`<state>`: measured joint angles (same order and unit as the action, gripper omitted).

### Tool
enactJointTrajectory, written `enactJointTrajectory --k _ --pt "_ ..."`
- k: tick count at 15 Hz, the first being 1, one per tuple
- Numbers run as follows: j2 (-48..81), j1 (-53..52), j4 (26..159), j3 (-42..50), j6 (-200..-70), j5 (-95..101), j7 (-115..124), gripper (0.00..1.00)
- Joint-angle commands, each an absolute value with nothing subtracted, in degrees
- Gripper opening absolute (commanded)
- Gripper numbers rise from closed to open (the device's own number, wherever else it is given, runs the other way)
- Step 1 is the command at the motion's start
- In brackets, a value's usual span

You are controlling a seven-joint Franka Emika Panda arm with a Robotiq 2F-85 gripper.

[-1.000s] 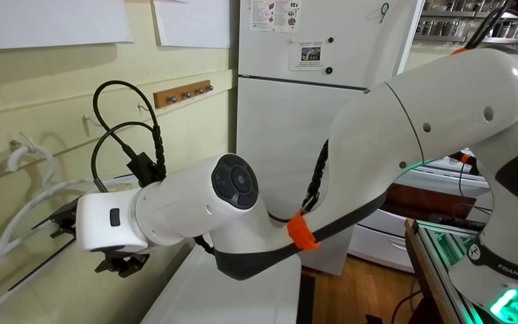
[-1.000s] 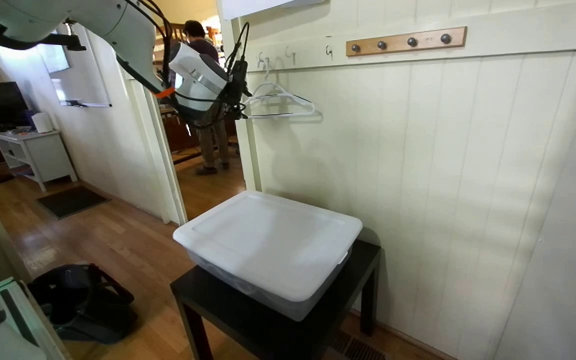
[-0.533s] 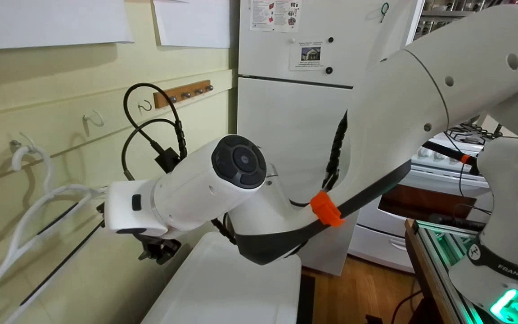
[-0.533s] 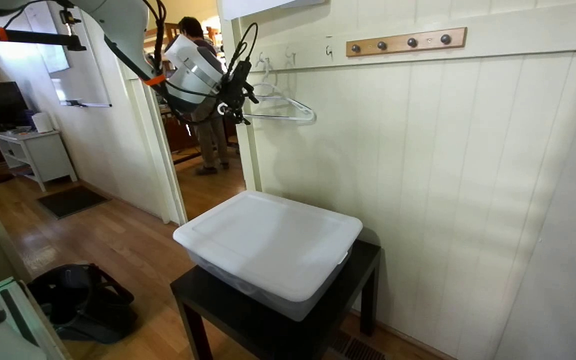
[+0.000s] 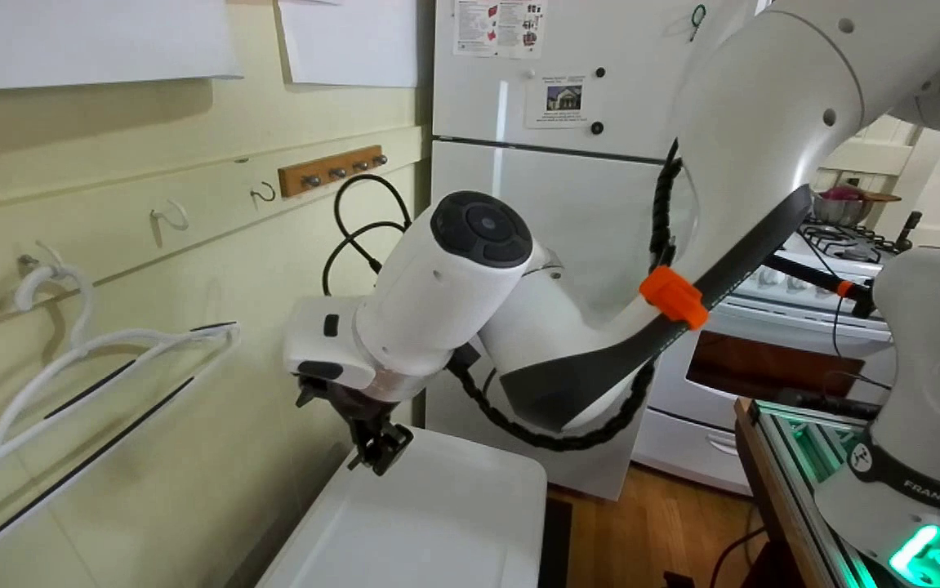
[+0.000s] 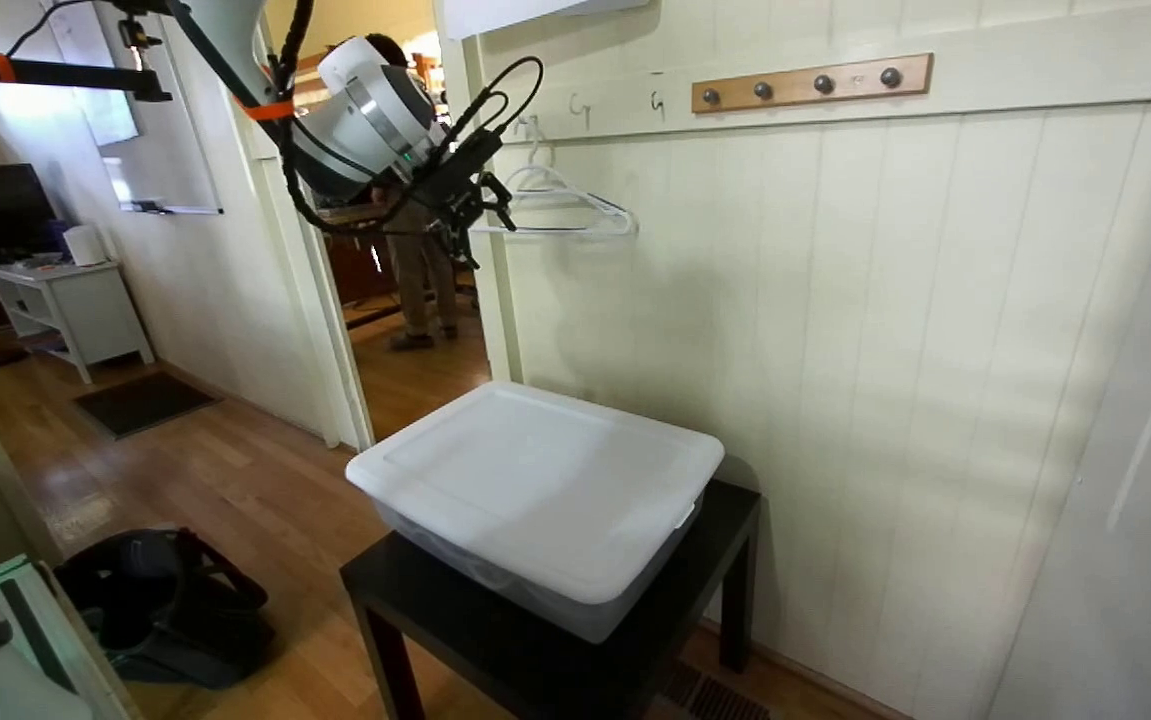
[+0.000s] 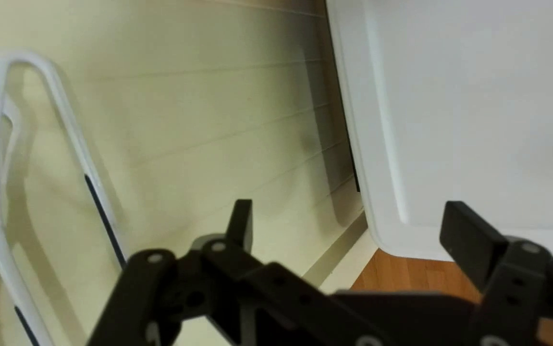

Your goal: Put the hanger on the hook

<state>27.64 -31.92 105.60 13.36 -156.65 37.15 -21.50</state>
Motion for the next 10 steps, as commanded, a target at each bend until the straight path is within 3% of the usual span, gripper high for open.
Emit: enactJointTrajectory --k 1,6,10 --pt "19.8 -26.3 115.1 8.4 -156.2 40.2 -10.1 1.0" --pt "14.7 -21.7 122.5 6.1 -155.6 41.4 3.5 1.0" --pt "12.9 -24.6 126.8 10.3 -156.2 40.8 10.6 1.0"
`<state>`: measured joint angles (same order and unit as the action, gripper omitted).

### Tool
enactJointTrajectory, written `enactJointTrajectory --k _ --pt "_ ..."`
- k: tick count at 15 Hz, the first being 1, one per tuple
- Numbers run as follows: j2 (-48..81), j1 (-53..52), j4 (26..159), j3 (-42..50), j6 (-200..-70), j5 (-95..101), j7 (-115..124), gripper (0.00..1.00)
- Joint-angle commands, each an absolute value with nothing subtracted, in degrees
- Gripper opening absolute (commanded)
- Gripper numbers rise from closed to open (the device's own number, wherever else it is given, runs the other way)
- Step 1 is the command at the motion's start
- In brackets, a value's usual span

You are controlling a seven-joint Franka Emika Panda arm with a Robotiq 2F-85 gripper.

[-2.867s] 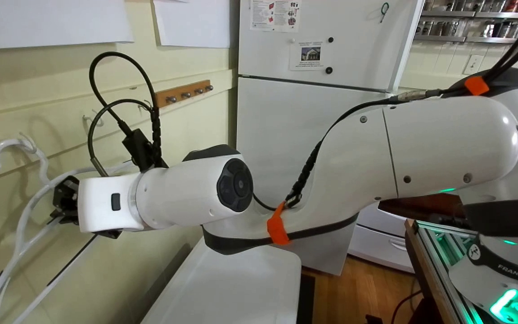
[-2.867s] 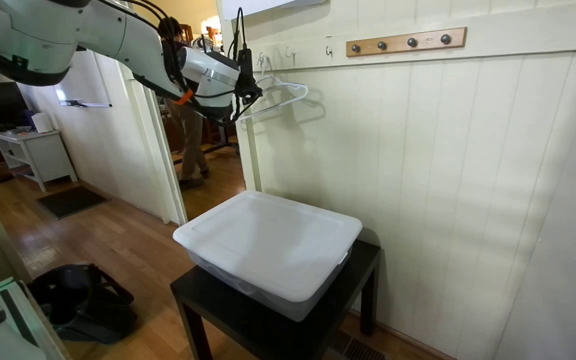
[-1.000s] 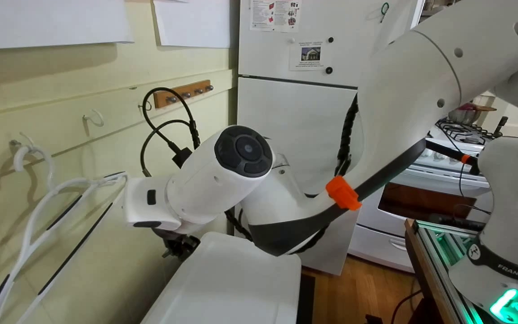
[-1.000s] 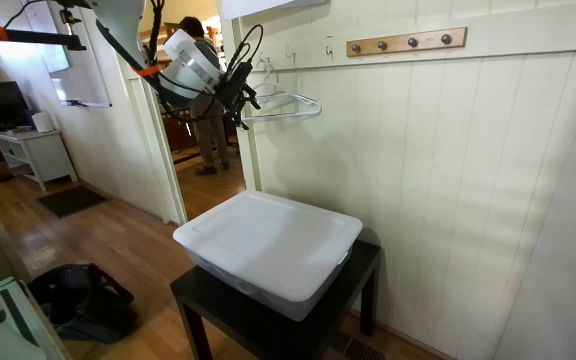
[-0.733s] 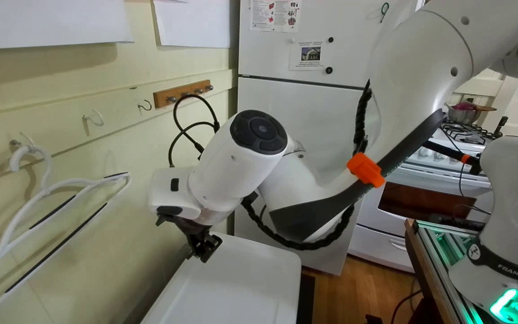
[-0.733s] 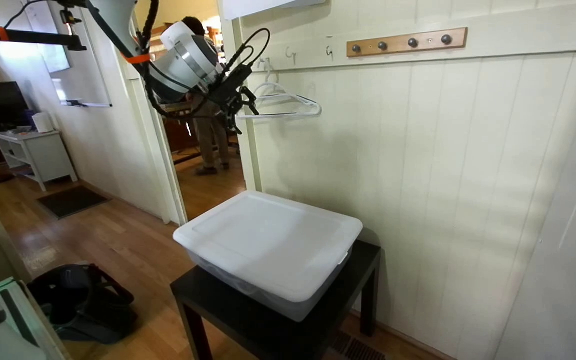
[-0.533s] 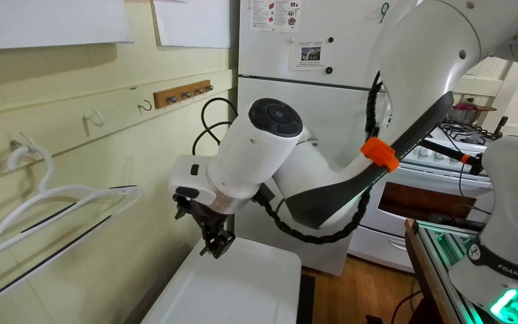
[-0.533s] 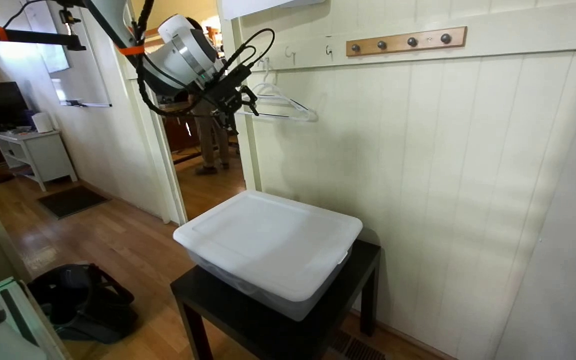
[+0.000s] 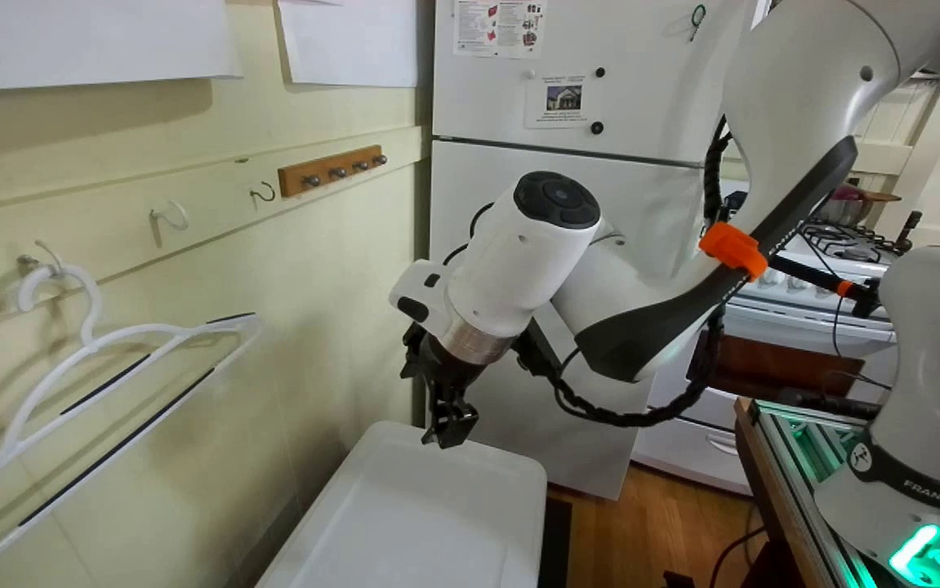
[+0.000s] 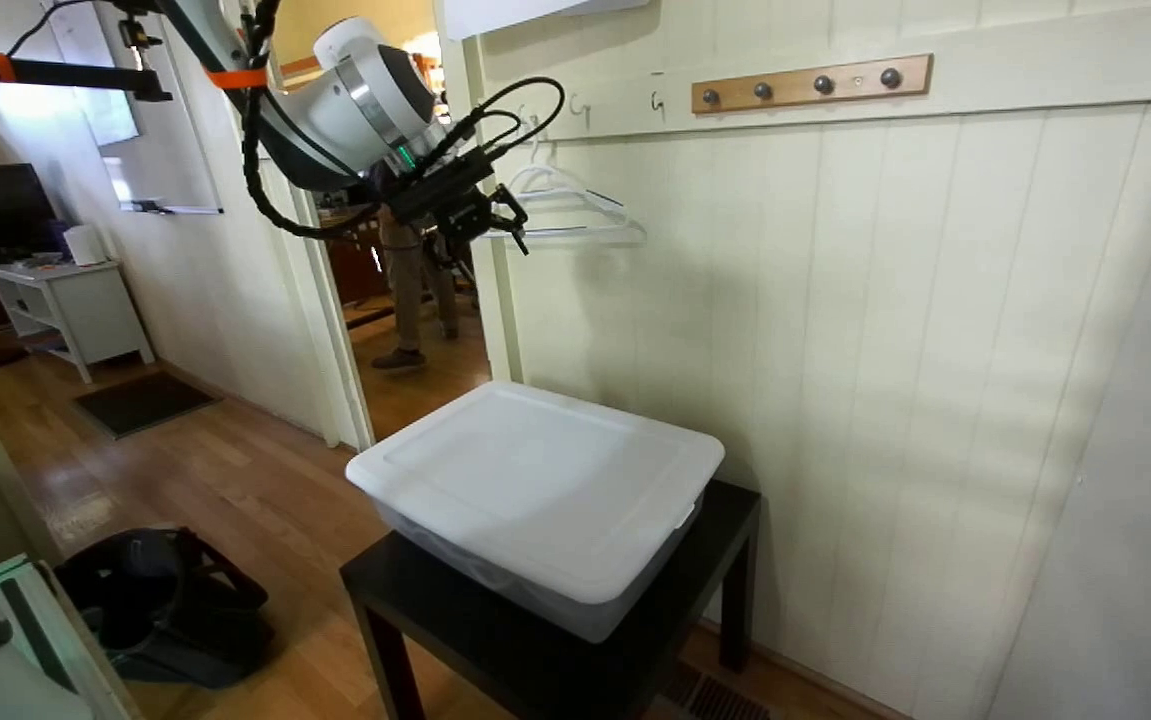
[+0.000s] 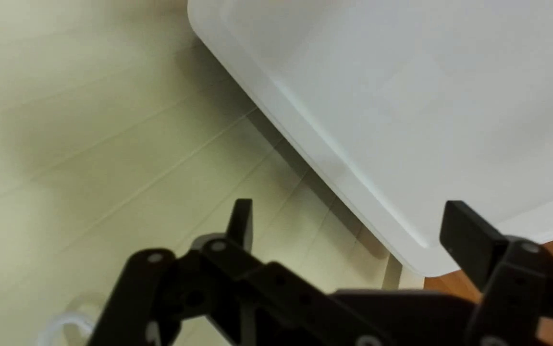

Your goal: Put the hanger on the hook

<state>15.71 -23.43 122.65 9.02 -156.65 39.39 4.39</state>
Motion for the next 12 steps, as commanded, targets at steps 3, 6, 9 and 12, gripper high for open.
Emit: enactJointTrajectory --k 3,6,9,12 --pt "12.1 -24.9 128.6 10.7 -156.2 40.8 14.5 1.0" --pt "13.6 -23.9 127.2 9.9 -156.6 39.4 13.0 1.0" --pt "13.3 -24.1 128.0 10.0 -156.6 39.4 14.4 1.0" --pt "13.2 -24.2 128.0 10.0 -156.6 39.4 14.5 1.0"
